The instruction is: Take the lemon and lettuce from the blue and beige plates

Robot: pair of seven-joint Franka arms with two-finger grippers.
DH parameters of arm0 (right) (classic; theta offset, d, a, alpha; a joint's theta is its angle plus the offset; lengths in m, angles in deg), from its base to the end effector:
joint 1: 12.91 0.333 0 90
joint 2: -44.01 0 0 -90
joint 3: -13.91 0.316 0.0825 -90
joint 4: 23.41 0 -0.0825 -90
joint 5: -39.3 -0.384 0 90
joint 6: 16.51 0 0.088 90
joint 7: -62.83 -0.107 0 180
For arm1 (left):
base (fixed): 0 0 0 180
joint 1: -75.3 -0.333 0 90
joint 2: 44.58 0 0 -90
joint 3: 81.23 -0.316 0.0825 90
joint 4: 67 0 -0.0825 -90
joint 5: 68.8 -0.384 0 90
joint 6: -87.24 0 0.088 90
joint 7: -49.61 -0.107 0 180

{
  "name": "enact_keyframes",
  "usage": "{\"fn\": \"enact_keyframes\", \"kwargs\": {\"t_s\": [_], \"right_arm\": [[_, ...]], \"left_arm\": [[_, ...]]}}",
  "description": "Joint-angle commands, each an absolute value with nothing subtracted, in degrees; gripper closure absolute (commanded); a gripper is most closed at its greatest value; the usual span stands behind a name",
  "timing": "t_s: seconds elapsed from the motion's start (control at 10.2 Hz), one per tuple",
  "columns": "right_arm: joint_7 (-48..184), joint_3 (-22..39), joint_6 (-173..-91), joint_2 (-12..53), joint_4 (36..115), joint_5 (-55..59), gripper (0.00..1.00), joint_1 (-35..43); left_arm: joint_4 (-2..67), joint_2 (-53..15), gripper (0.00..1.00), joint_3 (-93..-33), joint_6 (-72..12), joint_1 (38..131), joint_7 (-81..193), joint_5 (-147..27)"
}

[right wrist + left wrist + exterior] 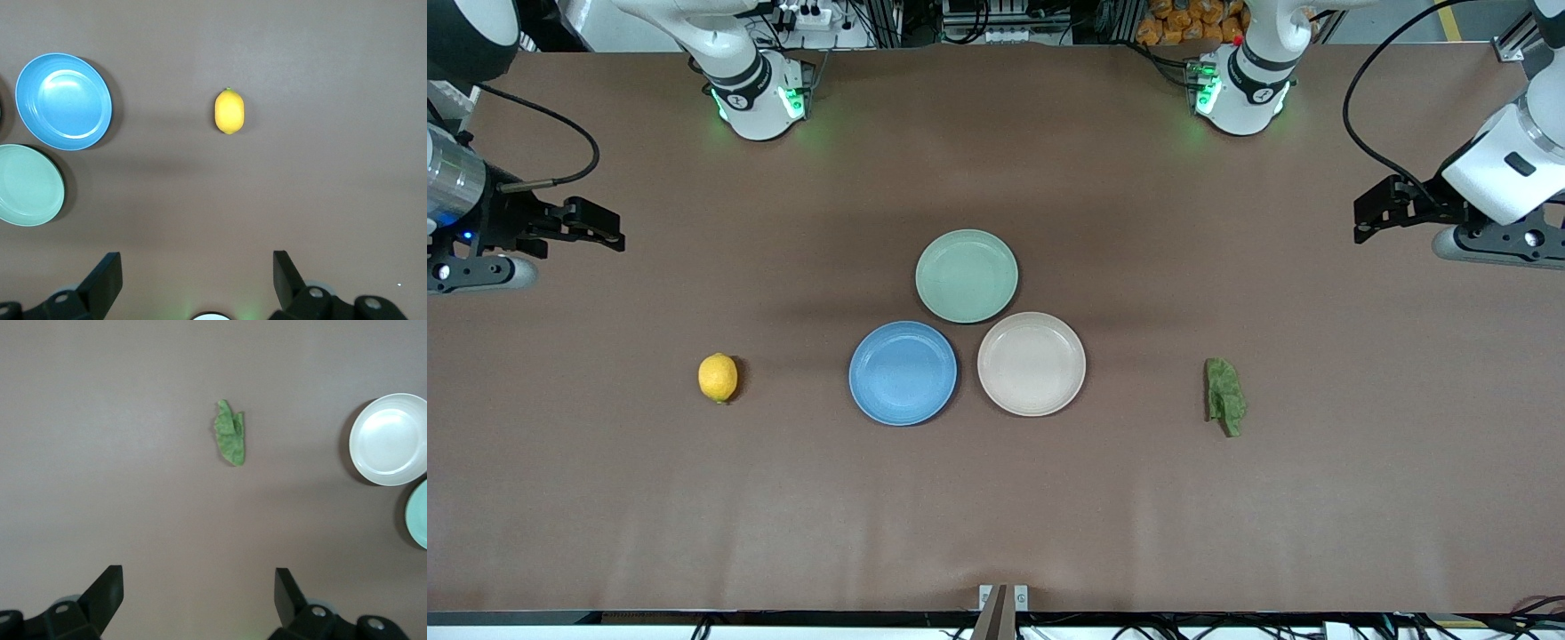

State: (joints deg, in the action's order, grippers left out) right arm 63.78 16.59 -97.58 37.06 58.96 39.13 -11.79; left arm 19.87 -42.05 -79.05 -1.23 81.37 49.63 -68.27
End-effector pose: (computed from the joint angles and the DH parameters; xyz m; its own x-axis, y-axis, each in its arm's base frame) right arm 0.5737 0.0367 0.6053 0.9862 0.0831 -0.1432 0.0823 -0.9965 -0.0110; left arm 0.5598 -0.0817 0.6232 0.9895 -0.1434 -0.0162 -0.1432 -0.9896 0.0109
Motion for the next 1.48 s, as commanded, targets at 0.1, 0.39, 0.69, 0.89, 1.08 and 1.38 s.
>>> {"fn": "enact_keyframes", "kwargs": {"t_s": [0.1, 0.39, 0.69, 0.89, 1.08, 1.38], "right_arm": [[64.8, 17.1, -97.5, 38.5, 60.4, 38.1, 0.00, -13.2], [64.8, 17.0, -97.7, 38.3, 60.4, 38.1, 0.00, -13.5], [64.9, 17.1, -97.5, 38.3, 60.5, 38.1, 0.00, -13.9], [64.9, 17.1, -97.6, 38.3, 60.5, 38.1, 0.00, -14.0], [64.9, 17.0, -97.6, 38.3, 60.7, 38.1, 0.00, -14.3], [64.9, 17.1, -97.6, 38.2, 60.7, 38.1, 0.00, -14.4]], "left_arm": [[19.2, -41.7, 0.00, -79.5, -0.1, 81.3, 49.7, -66.3], [19.2, -41.7, 0.00, -79.6, -0.1, 81.3, 49.7, -66.7], [19.0, -41.7, 0.00, -80.6, -0.1, 81.3, 49.9, -67.0], [18.1, -41.6, 0.00, -81.1, -0.1, 81.4, 50.1, -67.0], [18.1, -41.6, 0.00, -81.7, -0.1, 81.5, 51.5, -68.0], [18.1, -41.6, 0.00, -81.7, -0.1, 81.5, 51.5, -68.8]]}}
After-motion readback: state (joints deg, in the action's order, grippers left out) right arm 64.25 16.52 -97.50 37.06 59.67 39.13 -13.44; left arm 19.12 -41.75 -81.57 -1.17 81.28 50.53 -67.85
